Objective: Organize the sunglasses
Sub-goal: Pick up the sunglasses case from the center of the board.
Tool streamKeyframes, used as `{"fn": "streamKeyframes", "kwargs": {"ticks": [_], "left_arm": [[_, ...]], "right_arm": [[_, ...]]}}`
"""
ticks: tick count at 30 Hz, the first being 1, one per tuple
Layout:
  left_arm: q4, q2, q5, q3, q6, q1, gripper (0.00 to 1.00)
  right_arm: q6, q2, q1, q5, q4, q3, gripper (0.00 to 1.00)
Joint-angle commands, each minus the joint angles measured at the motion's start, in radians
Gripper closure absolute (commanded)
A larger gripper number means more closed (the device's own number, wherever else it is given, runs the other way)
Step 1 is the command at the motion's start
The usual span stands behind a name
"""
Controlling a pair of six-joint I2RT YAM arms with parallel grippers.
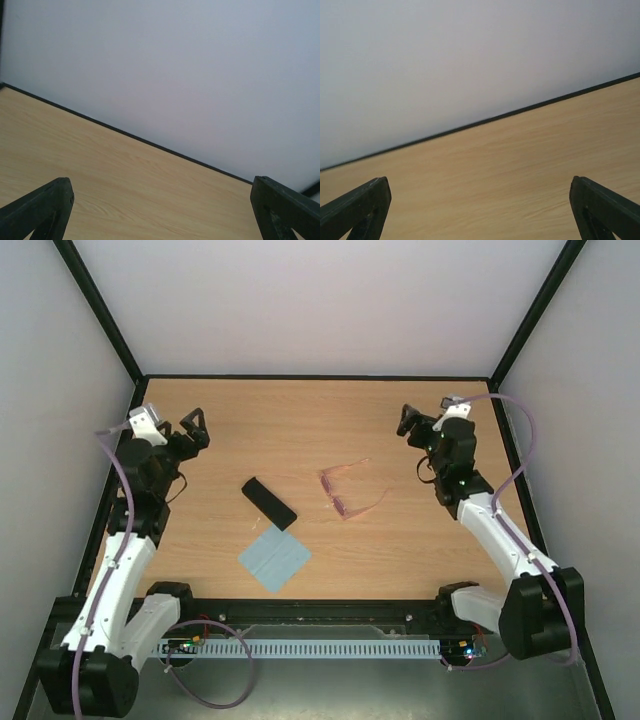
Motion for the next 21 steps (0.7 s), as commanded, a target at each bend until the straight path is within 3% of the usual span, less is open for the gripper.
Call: {"fn": "streamKeyframes", "kwargs": {"ticks": [1, 3, 5, 11, 15, 19, 21], "left_arm": [[-0.239, -0.026, 0.19, 0.038, -0.143, 0.003, 0.01], [-0.233, -0.037, 0.229, -0.017, -0.245, 0.029, 0.01], [-0.12, -0.028, 0.429, -0.084, -0.269, 0.083, 0.01], [-0.237, -0.033, 0.477, -0.076, -0.225, 0.091, 0.01], [-0.312, -0.152, 0.453, -0.069, -0.197, 0.091, 0.01], [-0.439, -0.206, 0.36, -0.038, -0.203, 0.091, 0.01], [-0.478, -0.22, 0.358, -0.028, -0.211, 0.091, 0.01]], "right_arm": [[0.068, 0.077, 0.005, -0.415, -0.279, 0.135, 0.01], [0.036, 0.166, 0.006, -0.576, -0.377, 0.218, 0.02], [0.057, 0.212, 0.035, -0.662, -0.397, 0.259, 0.01], [-0.052, 0.283, 0.341, -0.2, -0.684, 0.477, 0.01], [-0.207, 0.252, 0.54, 0.103, -0.672, 0.497, 0.01], [-0.178, 0.261, 0.553, 0.035, -0.591, 0.474, 0.01], [-0.134, 0.312, 0.554, 0.006, -0.63, 0.525, 0.01]]}}
